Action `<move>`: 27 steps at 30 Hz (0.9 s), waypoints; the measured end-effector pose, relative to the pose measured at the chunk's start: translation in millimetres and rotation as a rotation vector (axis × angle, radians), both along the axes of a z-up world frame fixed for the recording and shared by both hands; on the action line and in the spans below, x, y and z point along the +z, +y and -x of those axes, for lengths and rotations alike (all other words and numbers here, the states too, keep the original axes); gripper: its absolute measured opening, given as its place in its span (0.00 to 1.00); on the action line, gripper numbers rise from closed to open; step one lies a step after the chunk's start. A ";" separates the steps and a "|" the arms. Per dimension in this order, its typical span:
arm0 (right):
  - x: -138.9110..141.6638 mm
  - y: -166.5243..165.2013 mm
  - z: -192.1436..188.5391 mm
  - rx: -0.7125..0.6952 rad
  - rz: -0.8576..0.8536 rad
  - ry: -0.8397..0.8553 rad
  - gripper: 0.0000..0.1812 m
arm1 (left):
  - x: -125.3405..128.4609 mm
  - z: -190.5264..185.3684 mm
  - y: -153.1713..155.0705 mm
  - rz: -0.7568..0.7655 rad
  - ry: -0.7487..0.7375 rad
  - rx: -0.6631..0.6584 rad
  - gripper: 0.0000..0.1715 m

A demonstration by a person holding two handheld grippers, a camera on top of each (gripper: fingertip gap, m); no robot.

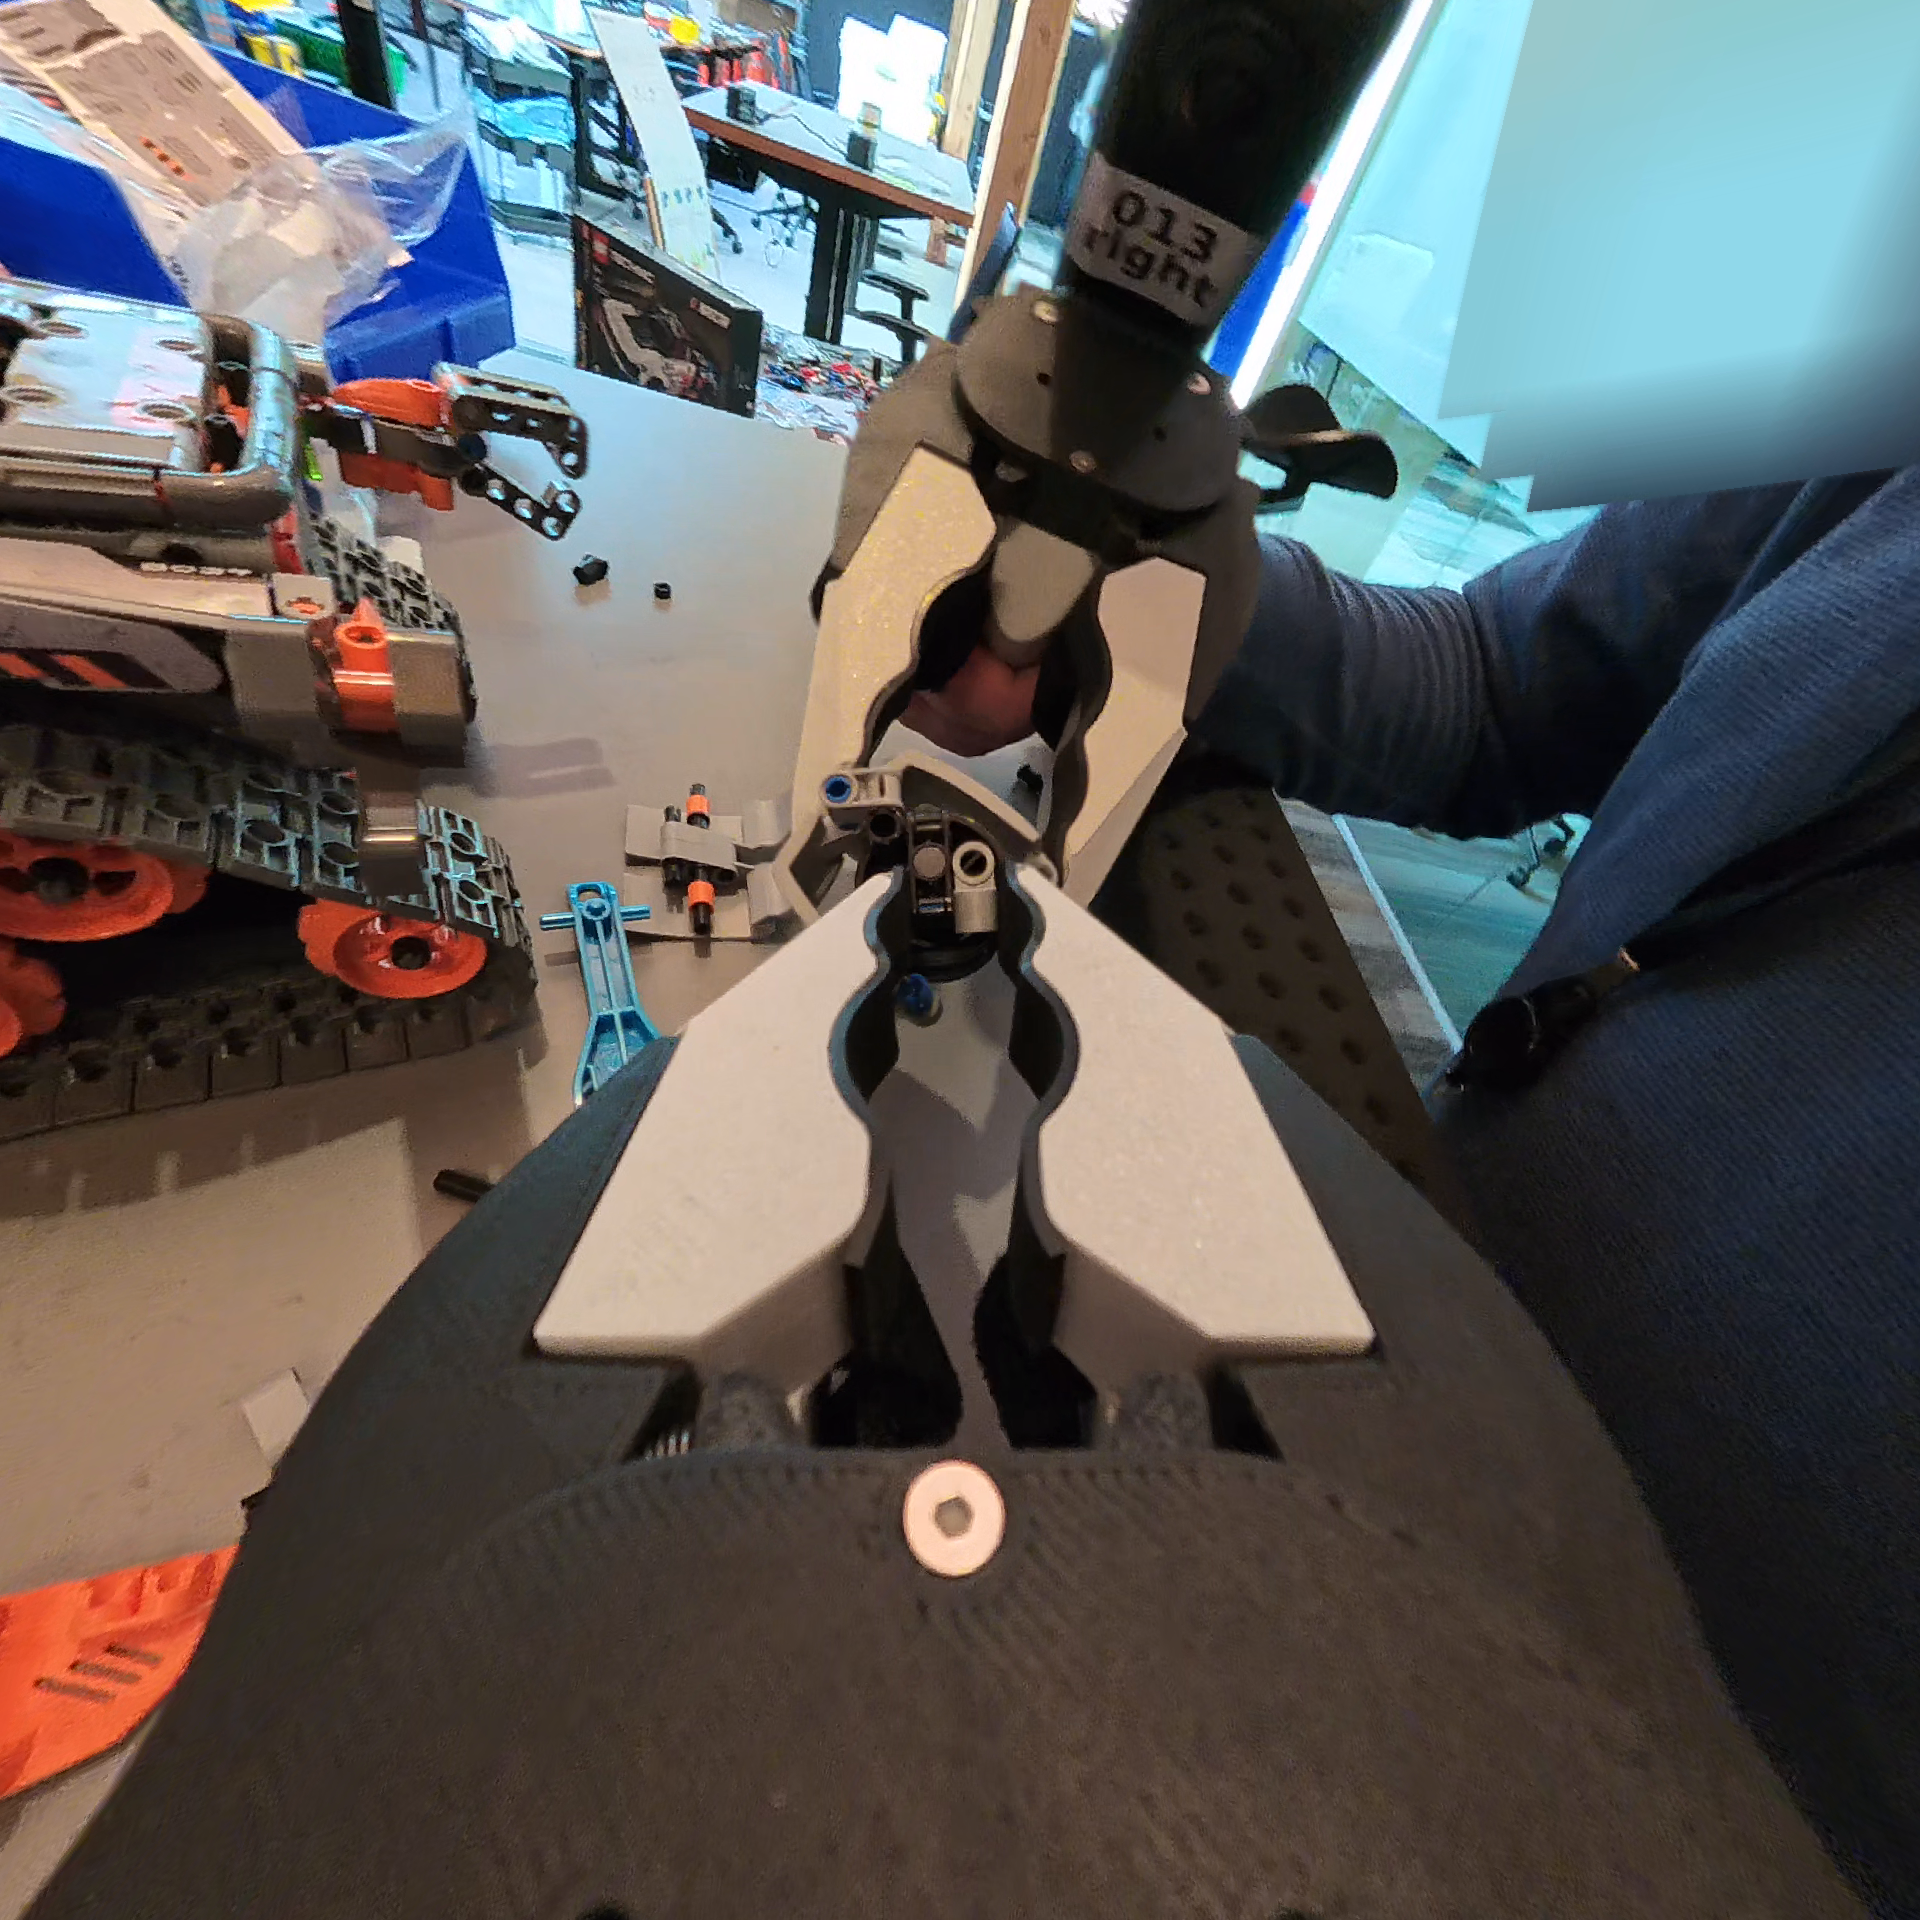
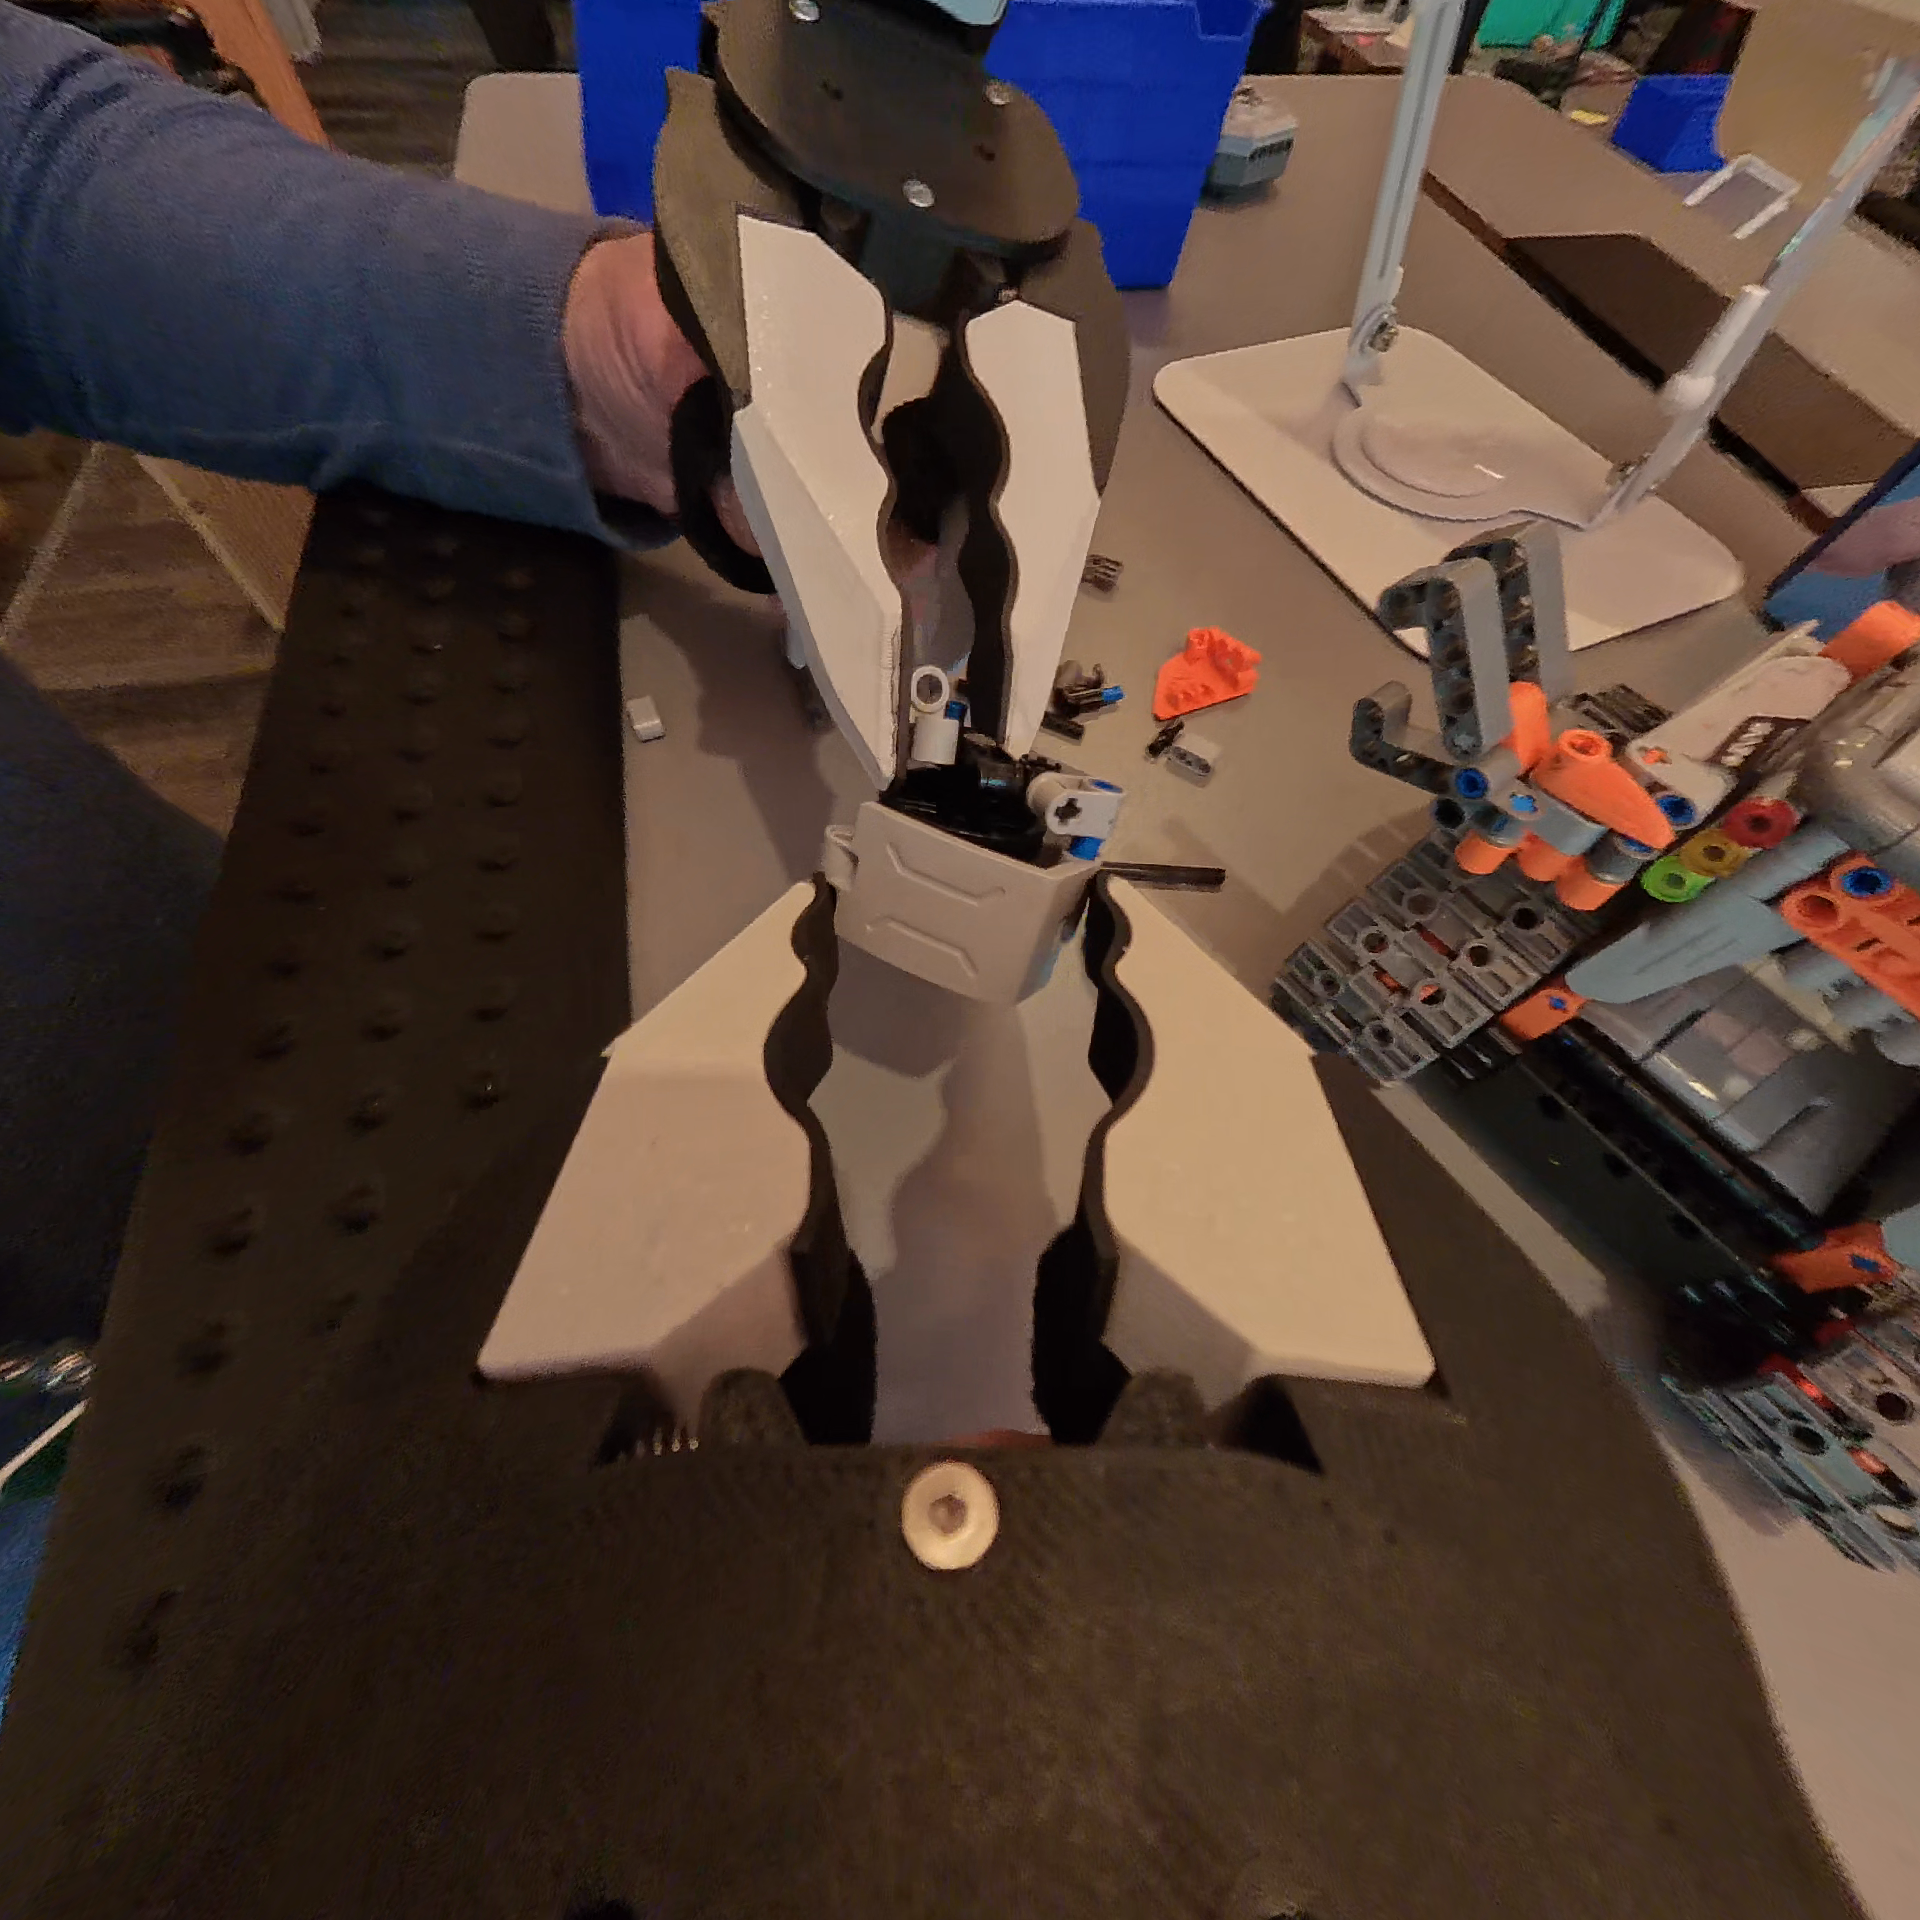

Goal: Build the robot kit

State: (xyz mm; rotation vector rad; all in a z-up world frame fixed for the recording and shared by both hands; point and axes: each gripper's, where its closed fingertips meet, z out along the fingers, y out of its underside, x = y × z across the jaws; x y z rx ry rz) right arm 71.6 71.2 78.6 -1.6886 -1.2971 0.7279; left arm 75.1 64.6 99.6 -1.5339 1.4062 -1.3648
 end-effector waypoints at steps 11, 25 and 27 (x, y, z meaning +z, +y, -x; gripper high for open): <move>5.9 -27.5 -9.5 0.205 0.301 0.153 0.22 | -14.5 8.0 -19.3 -0.105 0.076 -0.128 0.08; -5.9 -23.9 -9.6 0.139 0.059 -0.026 0.21 | -24.2 3.1 -16.3 -0.001 0.128 -0.095 0.14; -11.3 -21.4 -10.4 0.116 -0.030 -0.111 0.21 | -23.7 2.7 -14.5 0.016 0.132 -0.085 0.16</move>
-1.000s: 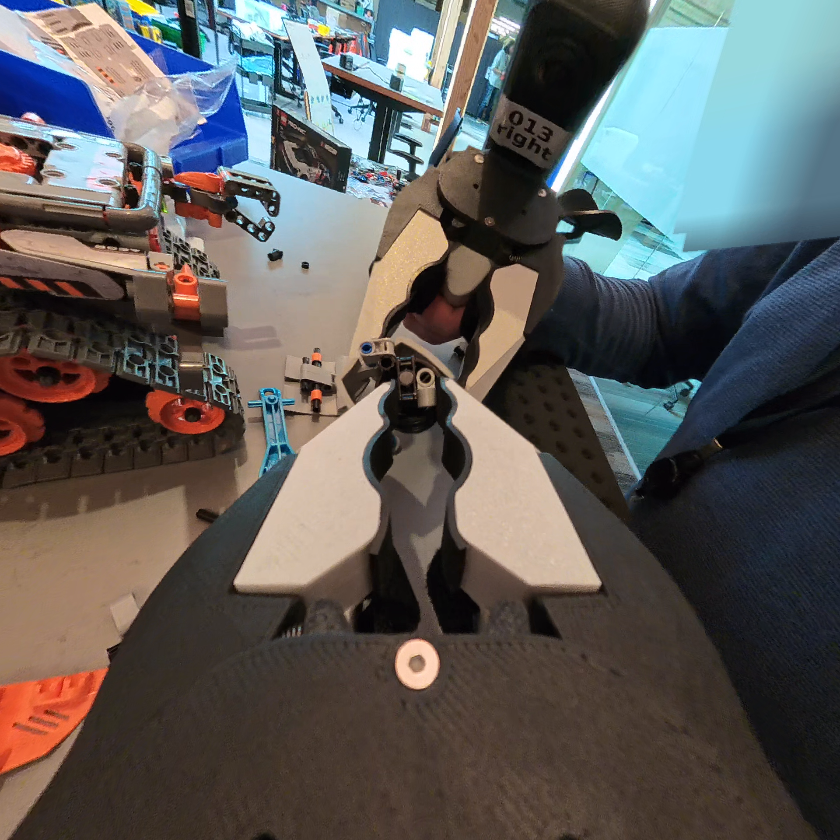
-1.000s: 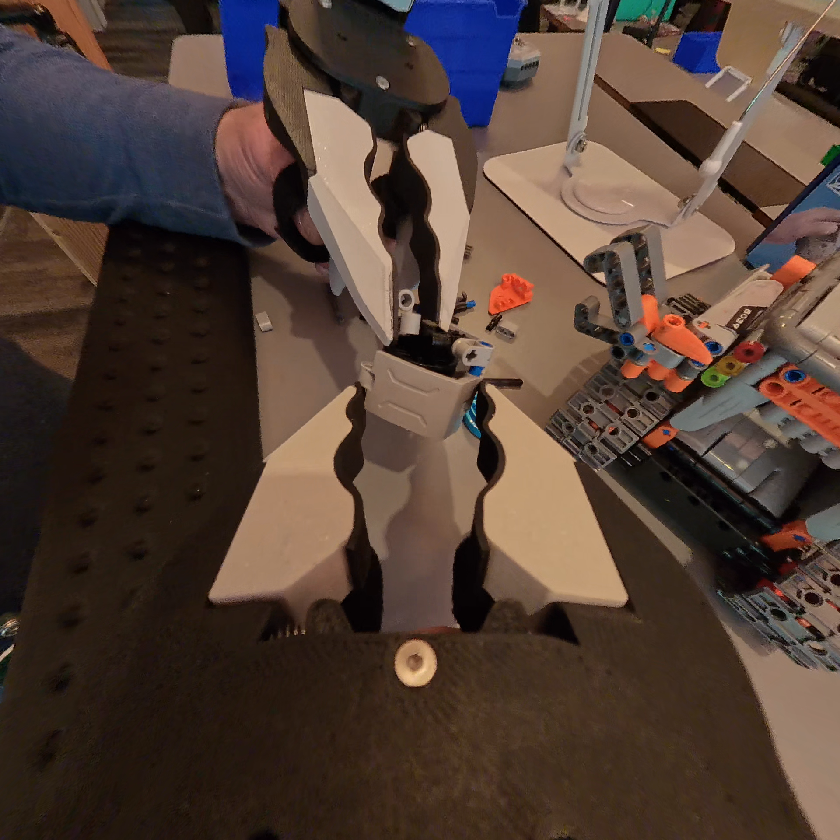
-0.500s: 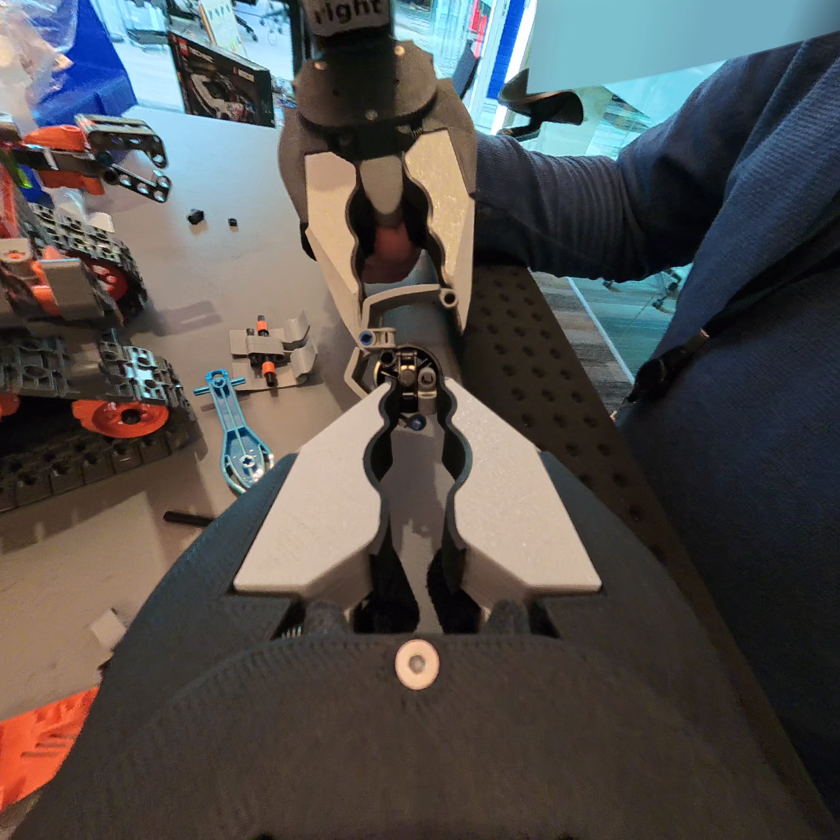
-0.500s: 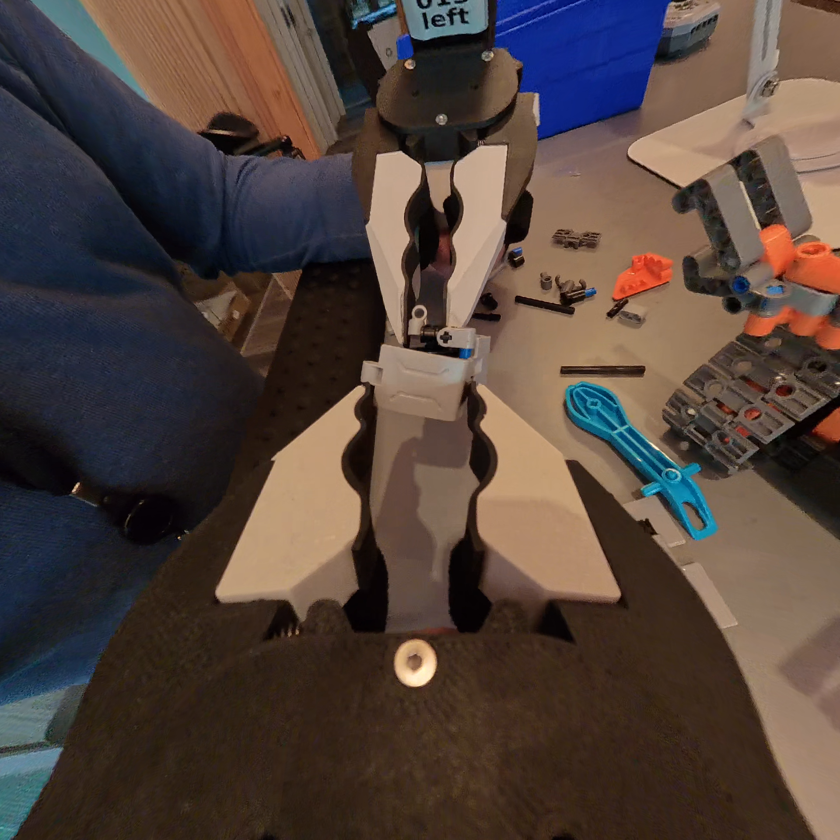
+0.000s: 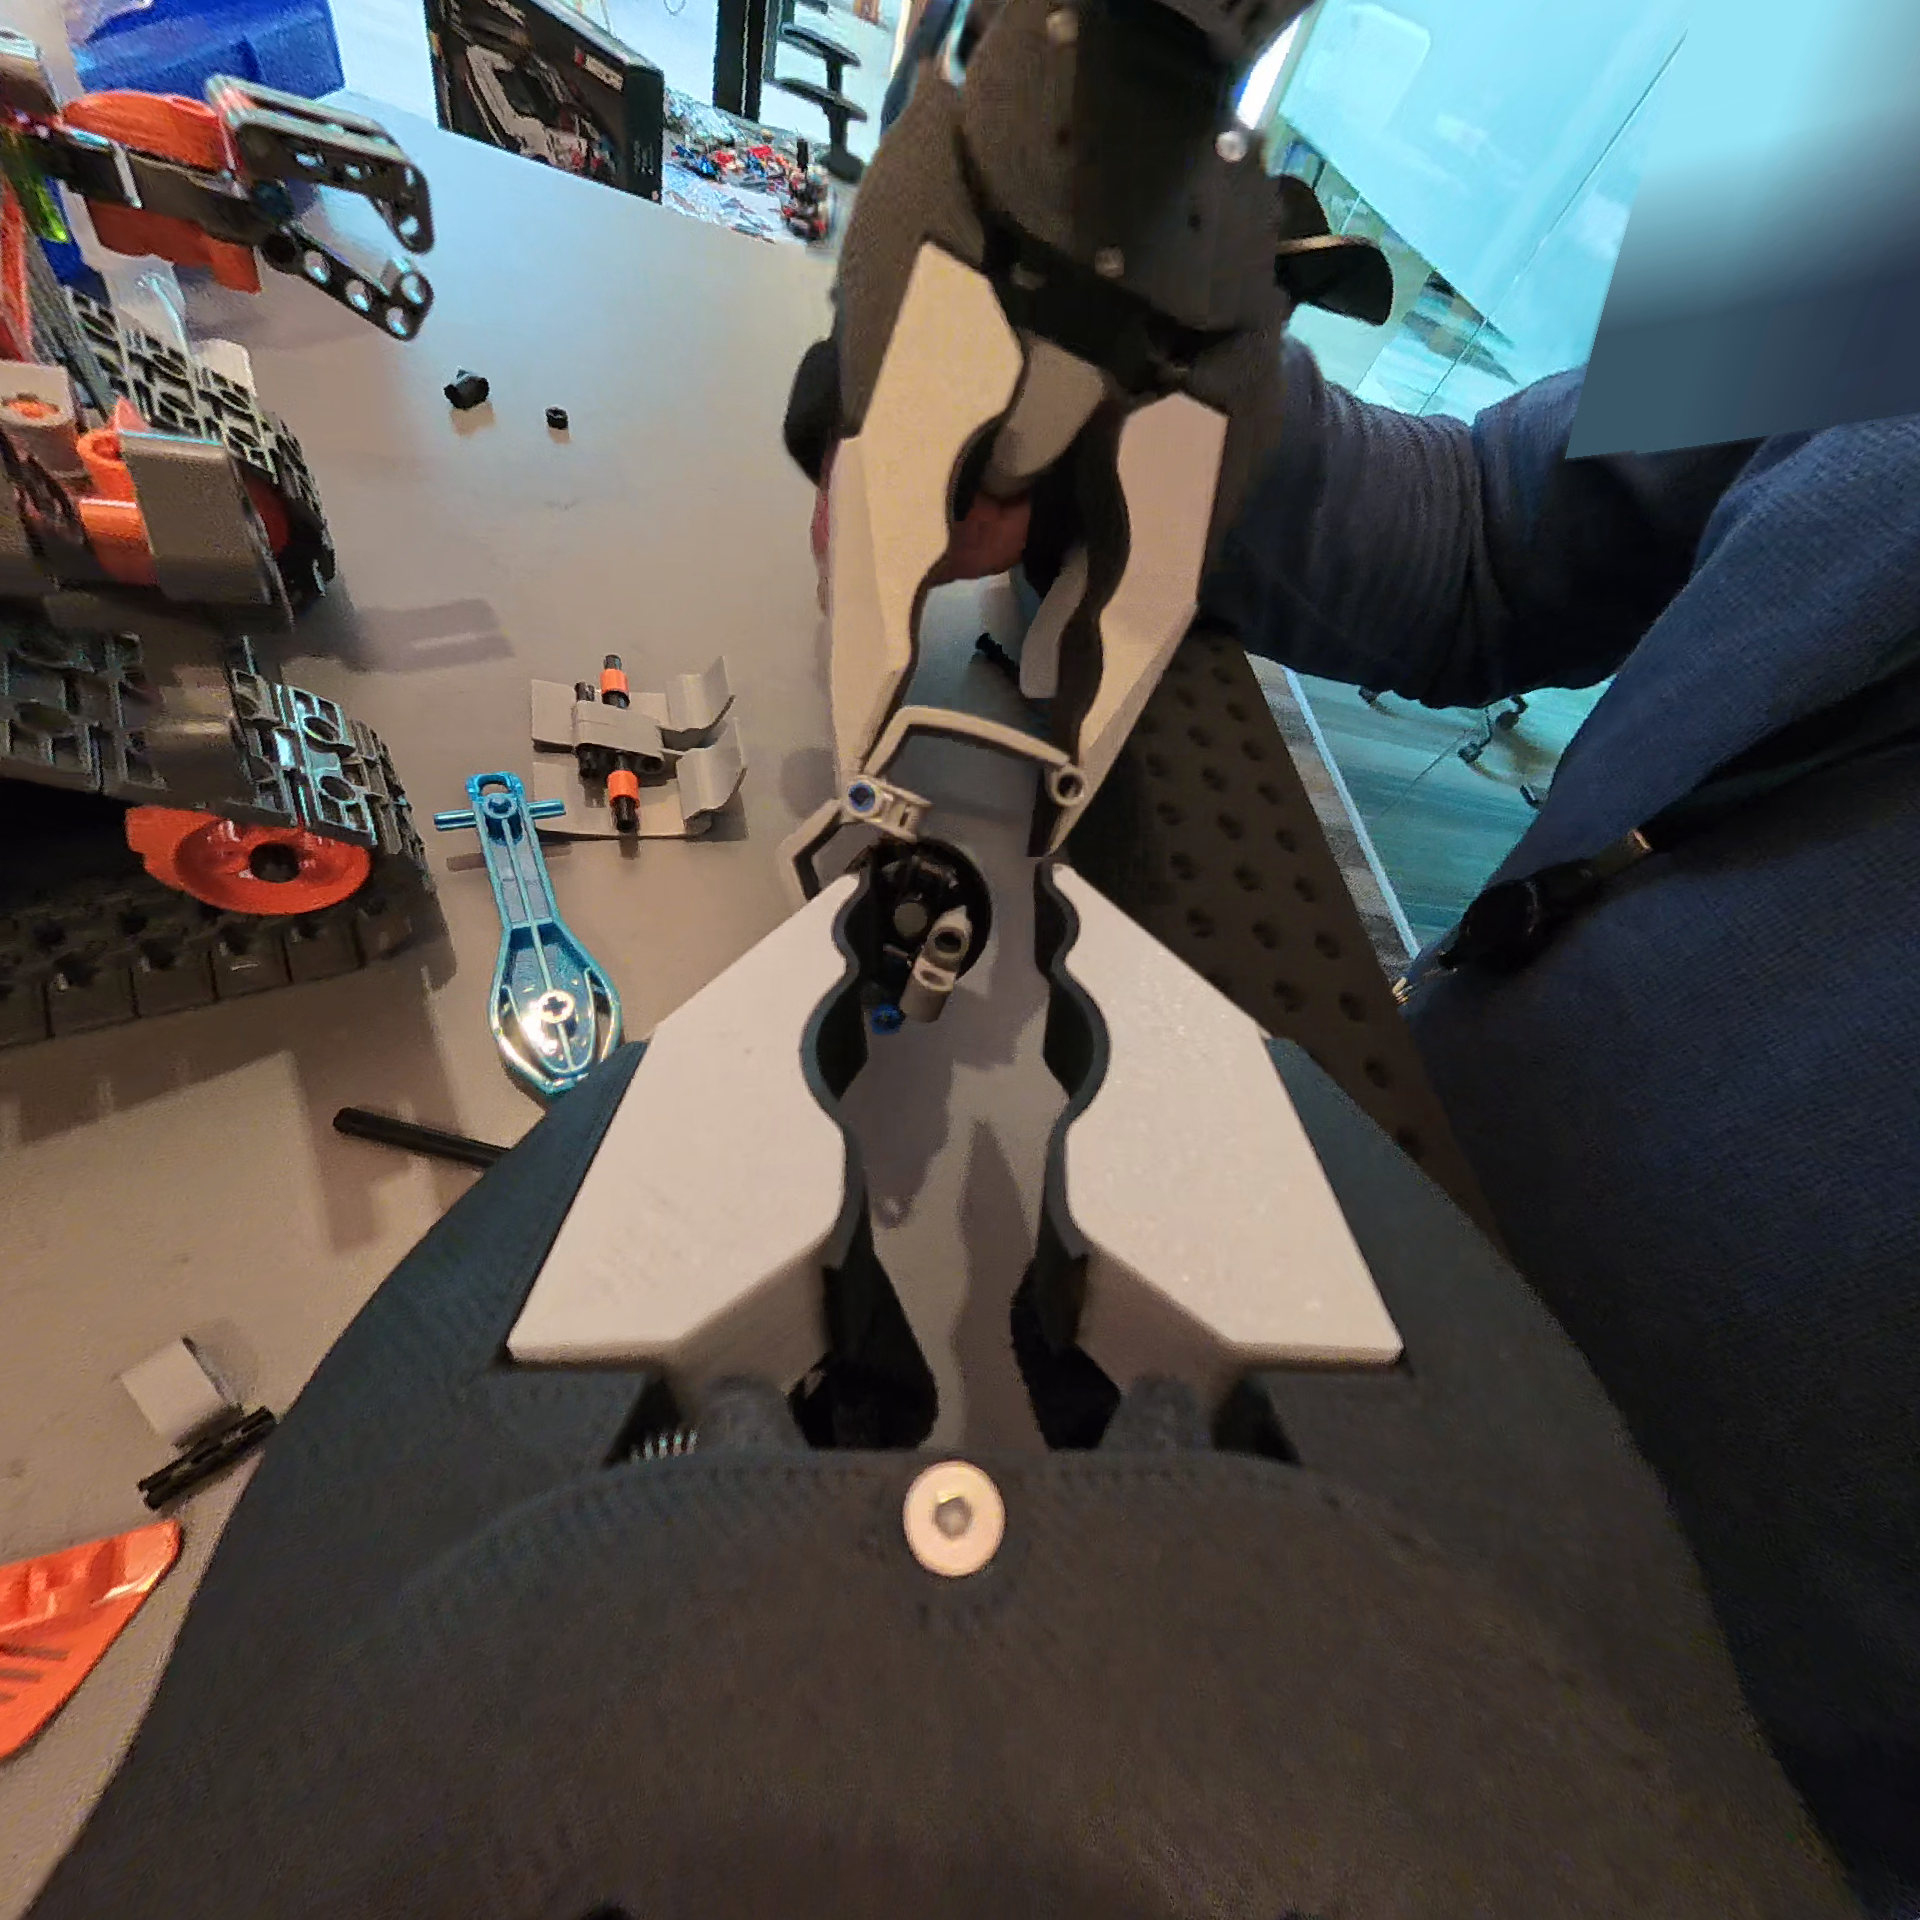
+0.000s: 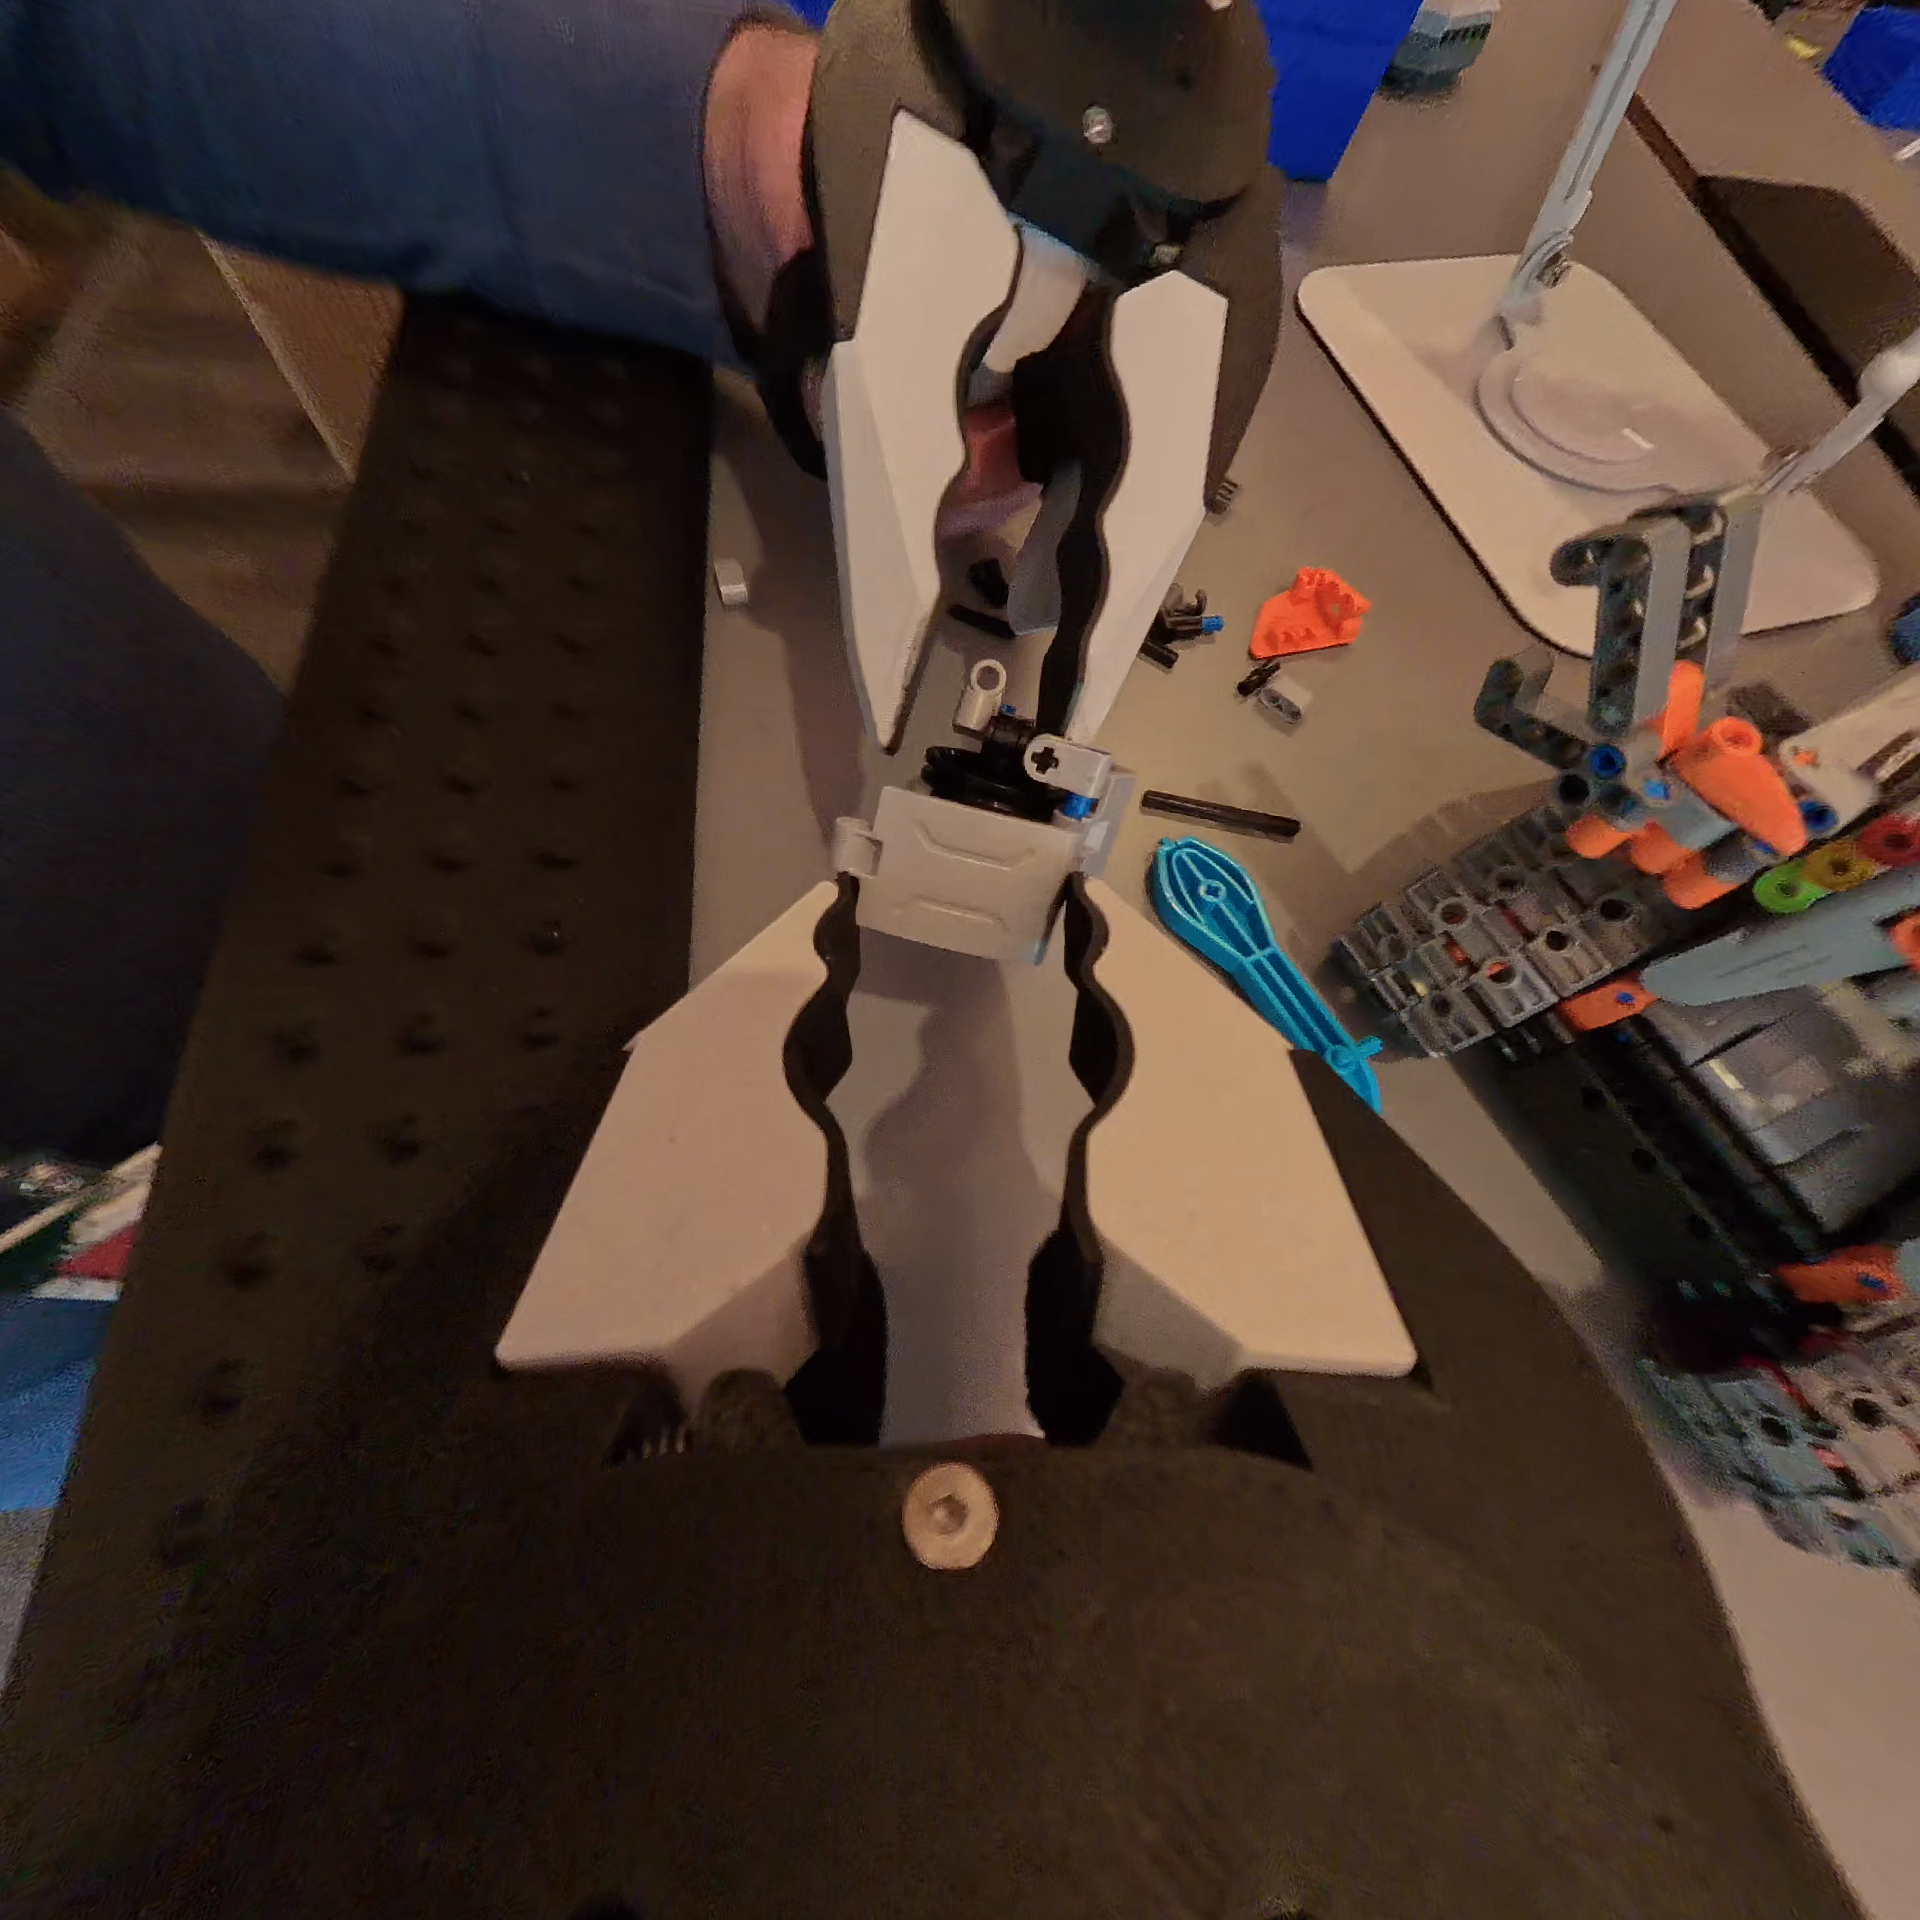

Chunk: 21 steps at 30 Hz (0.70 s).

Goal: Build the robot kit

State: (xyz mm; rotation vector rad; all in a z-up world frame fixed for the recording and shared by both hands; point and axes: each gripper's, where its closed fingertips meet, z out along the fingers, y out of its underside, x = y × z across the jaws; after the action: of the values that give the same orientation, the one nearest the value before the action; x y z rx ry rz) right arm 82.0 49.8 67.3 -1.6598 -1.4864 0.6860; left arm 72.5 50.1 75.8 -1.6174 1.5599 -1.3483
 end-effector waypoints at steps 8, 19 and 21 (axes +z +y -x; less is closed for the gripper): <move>-21.2 -0.4 3.2 -0.030 -0.007 -0.099 0.22 | -17.7 0.8 7.4 -0.073 0.113 0.035 0.07; -18.1 2.3 0.6 -0.026 0.137 -0.050 0.06 | -45.4 -7.3 2.0 -0.256 0.370 -0.055 0.07; -23.1 7.9 1.3 -0.040 0.115 -0.071 0.00 | -45.6 -7.7 1.1 -0.260 0.383 -0.065 0.07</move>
State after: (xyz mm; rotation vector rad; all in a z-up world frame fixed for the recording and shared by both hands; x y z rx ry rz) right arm 80.7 57.8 44.2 -1.8131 -1.4830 0.7095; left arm 80.2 51.2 30.2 -1.7387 1.9308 -0.8509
